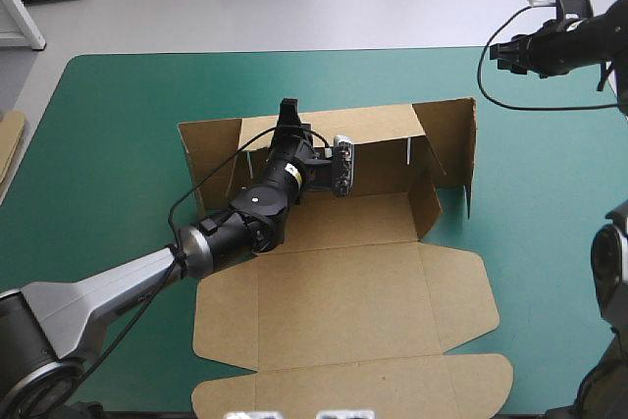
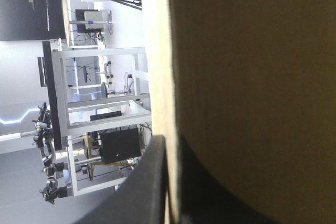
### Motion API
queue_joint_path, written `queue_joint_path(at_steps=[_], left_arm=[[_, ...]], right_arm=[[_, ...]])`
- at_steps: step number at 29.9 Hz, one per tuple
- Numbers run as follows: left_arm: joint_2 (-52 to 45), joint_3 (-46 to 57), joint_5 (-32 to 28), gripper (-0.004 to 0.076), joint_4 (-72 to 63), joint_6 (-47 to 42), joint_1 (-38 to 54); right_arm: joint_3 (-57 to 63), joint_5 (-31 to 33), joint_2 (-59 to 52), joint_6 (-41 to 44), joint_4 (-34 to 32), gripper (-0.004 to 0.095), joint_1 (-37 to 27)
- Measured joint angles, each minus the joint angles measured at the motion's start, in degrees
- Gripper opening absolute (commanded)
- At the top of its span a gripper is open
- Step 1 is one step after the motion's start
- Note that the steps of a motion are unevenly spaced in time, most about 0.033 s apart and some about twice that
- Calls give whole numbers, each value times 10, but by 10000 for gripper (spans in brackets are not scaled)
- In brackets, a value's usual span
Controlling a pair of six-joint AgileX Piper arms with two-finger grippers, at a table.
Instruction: Fold the box
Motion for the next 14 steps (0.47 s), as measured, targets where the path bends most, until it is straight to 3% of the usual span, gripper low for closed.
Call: queue_joint_path(at_steps=[4,10,14], left_arm=[[1,2,1,-9,27,-2,0],[4,5,-21,-9,108,-37,-3],[8,5,-29,-8,156,-71,-3]], right_arm=[[-59,18,66,9,-16,439,25],[-69,23,97,19,-69,439,91],[-70,29,114,33,-78,439,101]])
